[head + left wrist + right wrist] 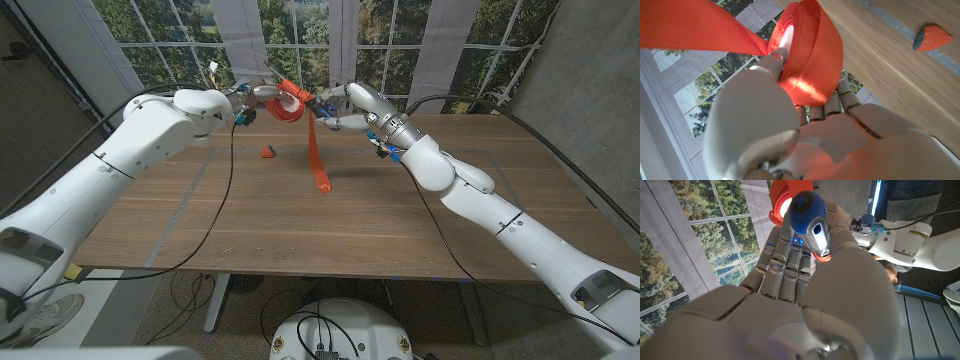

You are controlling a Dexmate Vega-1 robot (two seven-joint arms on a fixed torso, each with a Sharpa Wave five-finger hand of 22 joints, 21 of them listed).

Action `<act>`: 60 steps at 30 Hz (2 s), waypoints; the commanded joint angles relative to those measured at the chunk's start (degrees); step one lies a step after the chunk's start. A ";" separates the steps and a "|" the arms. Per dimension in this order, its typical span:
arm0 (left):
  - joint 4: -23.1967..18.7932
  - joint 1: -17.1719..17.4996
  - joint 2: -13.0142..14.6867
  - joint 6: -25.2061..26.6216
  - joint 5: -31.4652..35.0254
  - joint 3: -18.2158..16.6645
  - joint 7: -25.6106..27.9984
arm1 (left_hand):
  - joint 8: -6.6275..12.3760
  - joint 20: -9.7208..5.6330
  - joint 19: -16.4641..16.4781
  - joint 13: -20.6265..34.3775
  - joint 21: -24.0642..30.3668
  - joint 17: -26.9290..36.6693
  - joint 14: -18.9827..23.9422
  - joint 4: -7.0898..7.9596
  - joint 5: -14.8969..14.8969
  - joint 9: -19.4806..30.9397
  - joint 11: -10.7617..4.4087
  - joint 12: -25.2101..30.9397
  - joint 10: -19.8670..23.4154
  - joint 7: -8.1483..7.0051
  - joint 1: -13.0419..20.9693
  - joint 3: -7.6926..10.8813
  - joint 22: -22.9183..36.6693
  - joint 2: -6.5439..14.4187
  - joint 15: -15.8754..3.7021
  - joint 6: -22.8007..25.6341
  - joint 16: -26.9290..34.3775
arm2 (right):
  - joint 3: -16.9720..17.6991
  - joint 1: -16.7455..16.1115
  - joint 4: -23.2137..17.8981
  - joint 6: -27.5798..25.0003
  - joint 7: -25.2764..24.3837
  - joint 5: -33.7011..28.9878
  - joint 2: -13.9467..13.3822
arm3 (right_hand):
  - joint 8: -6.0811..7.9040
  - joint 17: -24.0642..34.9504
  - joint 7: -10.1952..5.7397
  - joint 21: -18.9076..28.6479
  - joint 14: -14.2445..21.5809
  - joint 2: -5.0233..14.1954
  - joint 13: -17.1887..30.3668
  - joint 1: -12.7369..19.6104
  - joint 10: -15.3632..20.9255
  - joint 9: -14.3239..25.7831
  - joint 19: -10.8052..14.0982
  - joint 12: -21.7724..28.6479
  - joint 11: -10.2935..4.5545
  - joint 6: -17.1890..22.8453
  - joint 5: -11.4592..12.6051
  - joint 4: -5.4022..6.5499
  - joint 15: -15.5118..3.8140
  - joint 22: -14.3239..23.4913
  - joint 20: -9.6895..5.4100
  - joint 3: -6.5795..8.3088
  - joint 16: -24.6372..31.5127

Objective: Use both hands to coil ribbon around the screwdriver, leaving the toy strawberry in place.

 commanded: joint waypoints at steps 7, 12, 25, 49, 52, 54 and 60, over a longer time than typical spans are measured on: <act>-0.06 -2.47 -0.82 -0.40 0.49 -1.50 -3.11 | 0.23 -0.15 0.43 15.05 0.27 14.89 14.48 0.18 0.33 0.12 -17.03 2.75 19.34 0.31 4.30 0.13 0.03 4.69 -18.03 14.78 0.90 | -4.01 1.36 -0.23 -5.93 0.01 -10.24 0.05 | 0.00 0.60 -10.28 0.16 4.22 5.96 8.15 6.39 5.80 0.15 -1.01 -0.58 -6.40 9.82 0.32 0.19 -9.92 0.18 -3.04 -0.40 -0.24; -0.65 -2.77 -1.06 -0.09 -0.16 -2.27 -2.53 | 0.24 -0.10 0.40 14.96 0.27 14.84 14.57 0.19 0.33 0.17 -17.13 2.62 19.54 0.28 4.32 0.12 0.02 4.69 -17.96 14.74 0.86 | -5.72 1.76 -0.16 -8.77 -1.39 -15.81 0.02 | 0.02 0.83 -10.39 0.23 3.94 5.92 7.99 6.43 5.89 0.12 -1.17 -0.83 -6.45 10.13 0.37 0.17 -10.00 0.20 -3.27 -0.55 -0.31; -1.36 -6.57 -1.79 0.31 0.68 -0.19 -4.56 | 0.24 -0.01 0.46 15.27 0.29 15.21 14.52 0.17 0.35 0.21 -17.06 2.41 19.65 0.32 4.40 0.12 -0.04 4.70 -18.01 14.79 0.95 | -8.14 4.20 3.45 -6.83 0.99 -12.60 0.82 | -0.23 1.26 -10.93 0.42 3.55 6.05 8.10 6.49 6.19 0.03 -1.38 -1.09 -6.54 10.15 0.51 0.21 -10.05 0.21 -3.54 -0.83 -0.46; -7.08 -9.92 -2.22 1.16 3.12 1.46 -6.34 | 0.15 -0.06 0.42 15.61 0.30 15.25 14.66 0.21 0.34 0.26 -17.14 1.91 19.71 0.32 4.45 0.05 -0.13 4.72 -18.07 14.69 0.76 | -11.03 6.99 8.62 -7.68 1.44 -11.62 3.28 | -0.51 1.75 -10.80 0.76 3.65 6.12 8.26 6.61 6.58 -0.11 -1.37 -1.50 -6.33 10.32 0.72 0.26 -9.99 0.16 -3.50 -1.21 -0.59; -7.79 -9.38 -2.32 0.63 3.35 1.26 -5.94 | 0.16 -0.04 0.43 15.76 0.30 15.22 14.68 0.21 0.34 0.24 -17.20 1.94 19.69 0.27 4.46 0.05 -0.14 4.70 -18.05 14.74 0.72 | -11.19 7.16 8.78 -8.37 1.49 -11.71 3.39 | -0.53 1.80 -10.75 0.80 3.69 6.12 8.31 6.62 6.60 -0.13 -1.35 -1.54 -6.33 10.37 0.74 0.26 -9.99 0.15 -3.50 -1.25 -0.61; -8.16 -9.62 -1.92 0.50 3.33 1.41 -6.90 | 0.21 0.00 0.41 15.52 0.29 15.04 14.75 0.20 0.35 0.29 -17.22 1.80 19.82 0.21 4.47 0.06 -0.14 4.70 -18.06 14.79 0.60 | -10.99 7.19 9.27 -8.51 1.43 -10.67 3.68 | -0.56 1.82 -10.81 0.83 3.68 6.12 8.27 6.64 6.64 -0.14 -1.35 -1.60 -6.42 10.35 0.76 0.25 -9.99 0.15 -3.49 -1.26 -0.64; -10.64 -8.52 -1.26 -1.23 3.91 0.60 -6.87 | 0.19 -0.12 0.45 15.68 0.28 15.23 14.78 0.24 0.34 0.28 -17.17 1.75 19.86 0.25 4.42 -0.01 -0.18 4.68 -18.03 14.78 0.66 | -10.62 7.15 10.06 -10.93 1.36 -9.33 4.23 | -0.58 1.86 -10.68 0.92 3.76 6.16 8.24 6.60 6.75 -0.17 -1.23 -1.72 -6.31 10.46 0.79 0.31 -9.88 0.13 -3.36 -1.33 -0.69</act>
